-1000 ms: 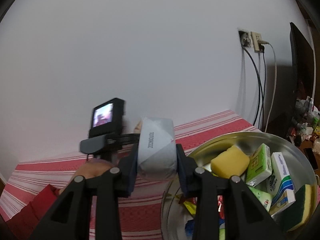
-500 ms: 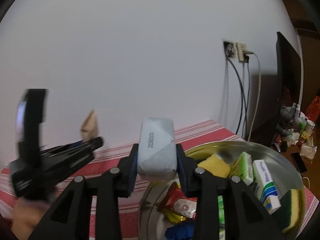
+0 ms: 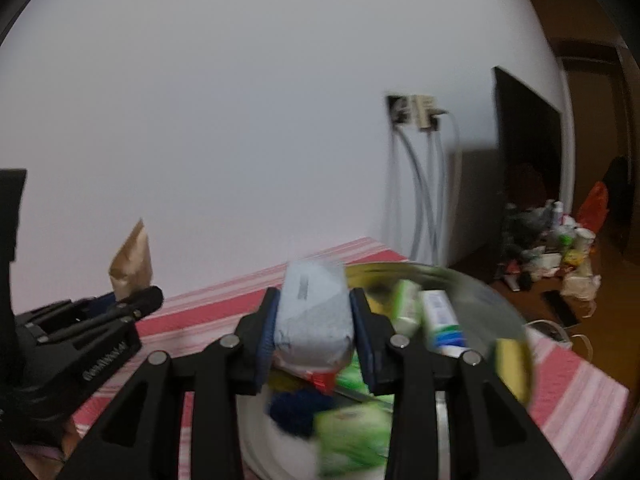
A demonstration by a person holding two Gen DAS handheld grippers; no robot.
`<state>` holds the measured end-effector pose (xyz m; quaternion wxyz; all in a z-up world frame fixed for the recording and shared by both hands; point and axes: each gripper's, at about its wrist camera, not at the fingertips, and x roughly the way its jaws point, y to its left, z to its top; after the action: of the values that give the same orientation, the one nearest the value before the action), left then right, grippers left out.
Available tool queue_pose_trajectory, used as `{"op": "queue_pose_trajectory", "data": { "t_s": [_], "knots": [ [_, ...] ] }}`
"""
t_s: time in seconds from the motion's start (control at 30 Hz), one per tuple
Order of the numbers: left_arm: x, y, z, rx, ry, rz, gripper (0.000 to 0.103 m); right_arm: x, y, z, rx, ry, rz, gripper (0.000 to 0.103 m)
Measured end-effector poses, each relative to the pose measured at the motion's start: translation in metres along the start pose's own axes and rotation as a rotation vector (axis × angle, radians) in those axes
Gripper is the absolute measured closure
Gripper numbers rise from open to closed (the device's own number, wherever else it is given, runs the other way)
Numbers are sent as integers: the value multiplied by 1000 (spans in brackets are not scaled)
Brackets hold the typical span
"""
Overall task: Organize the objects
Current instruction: 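Carry the pink packet and white item over the basin with both grippers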
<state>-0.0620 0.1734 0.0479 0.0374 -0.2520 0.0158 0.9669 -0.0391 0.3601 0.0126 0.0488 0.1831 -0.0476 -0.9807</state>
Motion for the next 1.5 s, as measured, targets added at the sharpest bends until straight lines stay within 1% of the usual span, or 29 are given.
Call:
{"op": "queue_pose_trajectory", "data": {
  "t_s": [0.1, 0.17, 0.27, 0.33, 0.43, 0.7, 0.9, 1.13, 1.33, 1.5],
  "knots": [
    [-9, -18, -2, 22, -9, -22, 79, -9, -18, 6, 4, -17, -36, 68],
    [-10, -27, -4, 32, -7, -36, 79, -9, -28, 11, 7, -14, -25, 68],
    [-6, -36, -6, 29, 8, -59, 79, -7, -54, 16, 76, -3, -34, 68],
    [-10, -37, -11, 34, 12, -63, 79, -6, -66, 18, 102, 5, -41, 68],
    [-5, -45, -10, 38, 21, -78, 79, -9, -79, 22, 118, 1, -51, 68],
    [5, -76, -8, 81, 39, -112, 79, -10, -87, 21, 119, 5, -46, 68],
    [13, -93, -11, 89, 58, -129, 79, -9, -100, 22, 119, -1, -69, 66],
    [22, -118, -16, 116, 82, -154, 79, -2, -114, 20, 133, 14, -81, 64],
    [25, -130, -18, 123, 91, -168, 79, 3, -120, 16, 132, 33, -83, 63],
    [32, -131, -20, 120, 105, -165, 79, 5, -126, 15, 128, 44, -88, 63]
  ]
}}
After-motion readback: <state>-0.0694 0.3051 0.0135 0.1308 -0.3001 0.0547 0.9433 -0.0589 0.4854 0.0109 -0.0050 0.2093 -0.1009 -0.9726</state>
